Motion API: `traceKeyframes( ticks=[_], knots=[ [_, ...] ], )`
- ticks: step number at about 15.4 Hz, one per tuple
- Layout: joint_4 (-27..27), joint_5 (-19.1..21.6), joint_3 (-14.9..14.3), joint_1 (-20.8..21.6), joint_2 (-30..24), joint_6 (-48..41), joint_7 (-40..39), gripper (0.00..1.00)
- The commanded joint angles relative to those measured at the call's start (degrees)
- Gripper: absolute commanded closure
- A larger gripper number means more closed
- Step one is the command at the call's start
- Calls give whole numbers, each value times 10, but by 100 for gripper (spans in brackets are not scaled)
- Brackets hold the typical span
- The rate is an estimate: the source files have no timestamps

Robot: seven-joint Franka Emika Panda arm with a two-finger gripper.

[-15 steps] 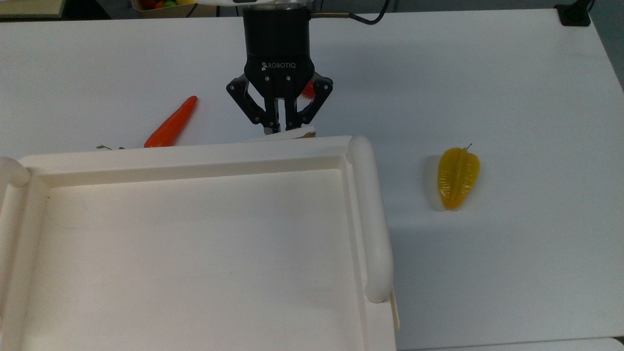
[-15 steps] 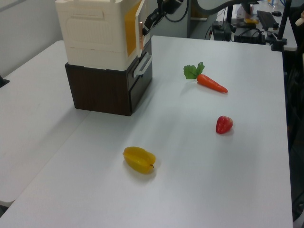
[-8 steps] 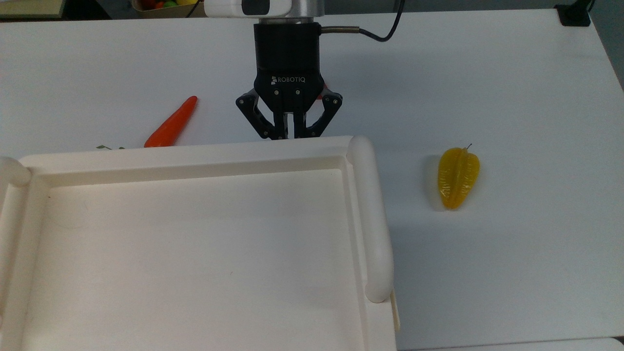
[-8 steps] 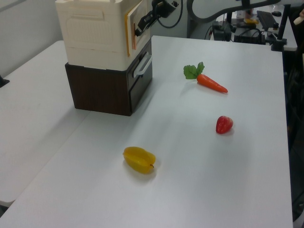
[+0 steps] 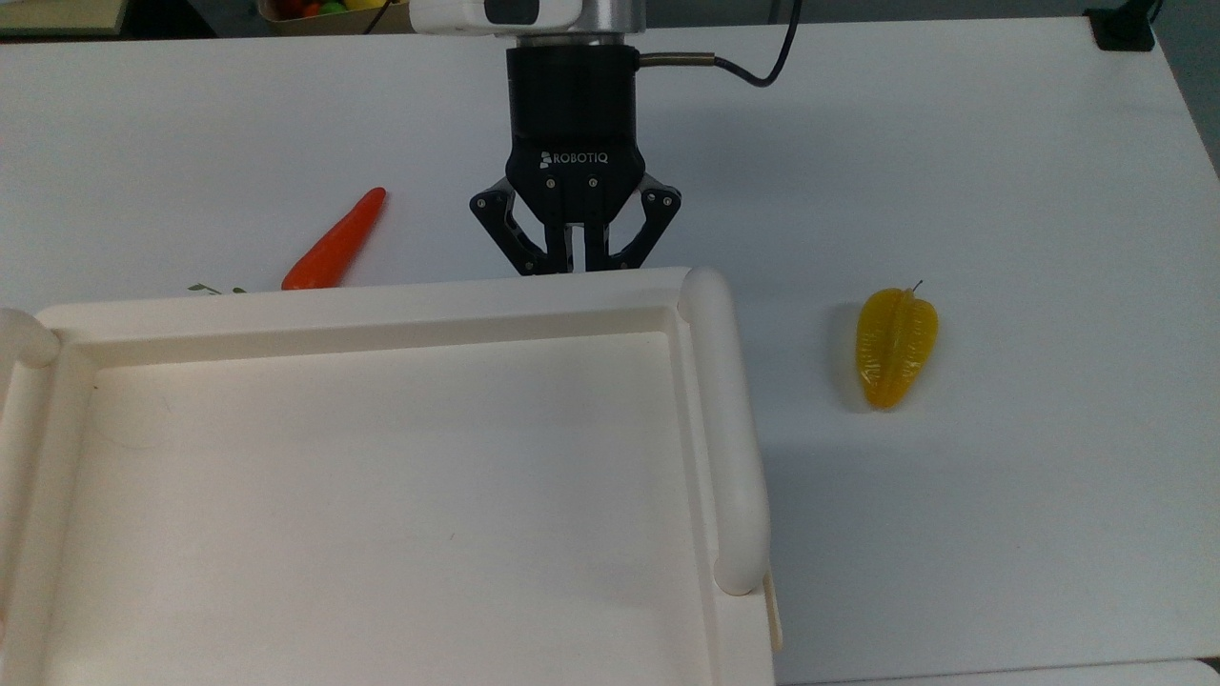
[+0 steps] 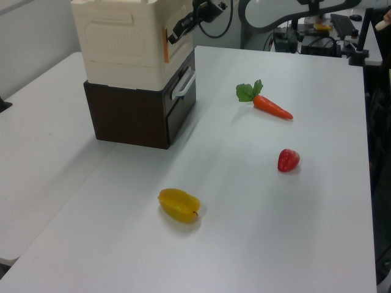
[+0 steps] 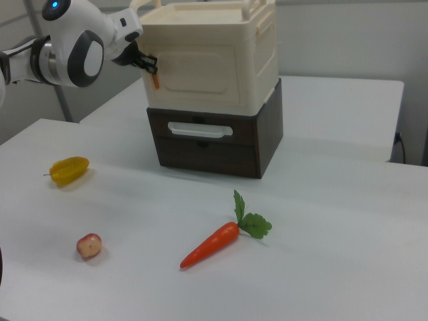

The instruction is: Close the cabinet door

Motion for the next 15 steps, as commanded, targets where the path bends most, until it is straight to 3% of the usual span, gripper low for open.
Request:
traceKeyframes(
  ticks=[1,6,12,15],
  knots=[
    [15,-2,-3,5,24,23,13,87],
    [-8,0,-1,8,-4,-35,13,89],
    [-8,7,-10,1,-69,-262,38,88],
    [-7,2,-11,-25,-104,-412,39,82]
  ],
)
